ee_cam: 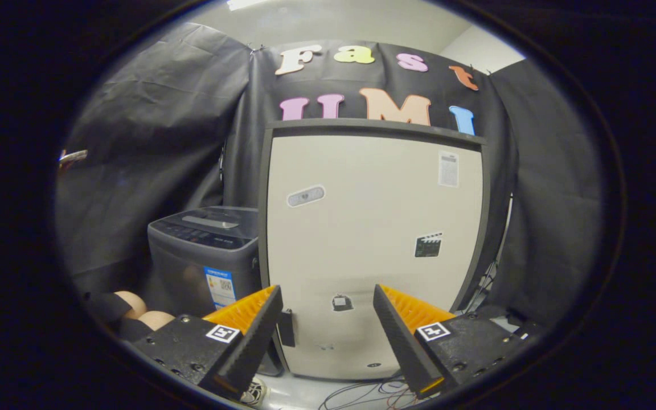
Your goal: Put the clothes into the washing machine and then close the washing machine lid.
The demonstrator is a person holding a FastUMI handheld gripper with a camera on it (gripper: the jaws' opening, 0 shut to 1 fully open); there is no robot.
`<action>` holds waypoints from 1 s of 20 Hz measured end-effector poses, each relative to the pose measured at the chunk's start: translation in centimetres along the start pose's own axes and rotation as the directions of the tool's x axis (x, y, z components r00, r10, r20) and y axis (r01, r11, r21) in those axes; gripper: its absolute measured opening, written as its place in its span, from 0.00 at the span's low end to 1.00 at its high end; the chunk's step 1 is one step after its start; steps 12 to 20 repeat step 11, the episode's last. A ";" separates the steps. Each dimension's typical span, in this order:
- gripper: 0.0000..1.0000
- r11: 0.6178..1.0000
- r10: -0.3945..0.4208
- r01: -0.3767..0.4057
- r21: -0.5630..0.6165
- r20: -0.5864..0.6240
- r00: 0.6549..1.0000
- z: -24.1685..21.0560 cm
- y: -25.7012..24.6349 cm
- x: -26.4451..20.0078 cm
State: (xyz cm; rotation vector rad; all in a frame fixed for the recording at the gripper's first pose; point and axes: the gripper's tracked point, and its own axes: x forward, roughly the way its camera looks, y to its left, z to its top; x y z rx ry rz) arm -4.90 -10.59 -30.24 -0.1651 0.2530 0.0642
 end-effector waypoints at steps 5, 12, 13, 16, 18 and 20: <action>0.97 0.999 -0.005 0.005 0.036 -0.003 1.000 -0.1 -0.5 -0.9; 0.98 0.991 -0.030 0.034 0.130 -0.036 0.999 -0.9 -1.7 -3.7; 0.98 0.991 -0.030 0.034 0.130 -0.036 0.999 -0.9 -1.7 -3.7; 0.98 0.991 -0.030 0.034 0.130 -0.036 0.999 -0.9 -1.7 -3.7; 0.98 0.991 -0.030 0.034 0.130 -0.036 0.999 -0.9 -1.7 -3.7; 0.98 0.991 -0.030 0.034 0.130 -0.036 0.999 -0.9 -1.7 -3.7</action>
